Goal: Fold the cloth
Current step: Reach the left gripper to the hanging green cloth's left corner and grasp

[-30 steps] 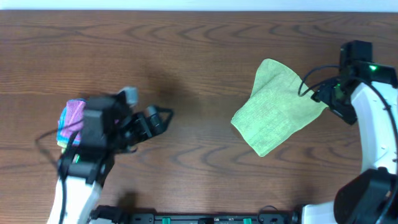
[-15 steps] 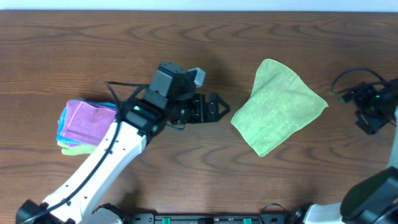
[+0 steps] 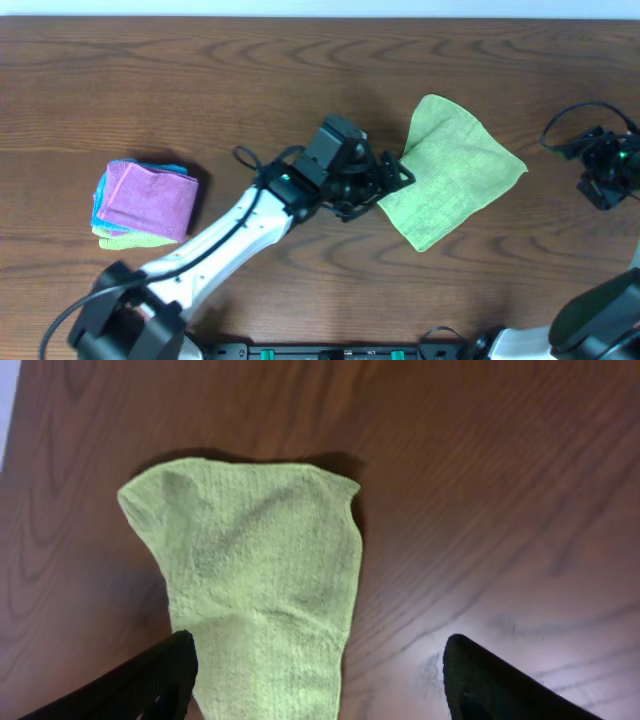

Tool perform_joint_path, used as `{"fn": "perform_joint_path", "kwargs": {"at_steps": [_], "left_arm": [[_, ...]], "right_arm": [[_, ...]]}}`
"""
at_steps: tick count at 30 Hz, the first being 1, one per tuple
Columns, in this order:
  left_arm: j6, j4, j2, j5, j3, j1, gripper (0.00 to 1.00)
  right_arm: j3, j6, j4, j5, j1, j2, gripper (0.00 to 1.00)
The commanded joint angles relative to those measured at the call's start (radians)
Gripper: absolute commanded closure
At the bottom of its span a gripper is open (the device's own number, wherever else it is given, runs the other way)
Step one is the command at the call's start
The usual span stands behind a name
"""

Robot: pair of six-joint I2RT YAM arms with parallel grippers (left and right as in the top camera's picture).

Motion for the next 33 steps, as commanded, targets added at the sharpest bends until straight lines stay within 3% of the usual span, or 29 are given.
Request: {"fn": "perform_joint_path", "kwargs": {"at_steps": [1,7,17,20,33], "left_arm": [[-0.126,0.04,0.053,0.057,0.013,0.0,0.05],[-0.199,0.077,0.1,0.074,-0.042,0.0,0.05],[-0.424,0.417,0.1,0.032,-0.24,-0.052,0.05],[-0.469,0.446,0.103,0.009,-0.266,-0.077,0.05],[-0.468,0.457,0.151,-0.14,-0.272,-0.144,0.05]], "right_arm": [[-0.02,-0.027,0.015,-0.022,-0.003,0.024,0.21],[-0.07,-0.06,0.063,-0.034,-0.03,0.077,0.2],[-0.193,-0.063,0.222,-0.14,-0.107,0.137,0.2],[-0.2,-0.063,0.244,-0.154,-0.105,0.155,0.2],[-0.2,-0.062,0.302,-0.18,-0.085,0.213,0.22]]}}
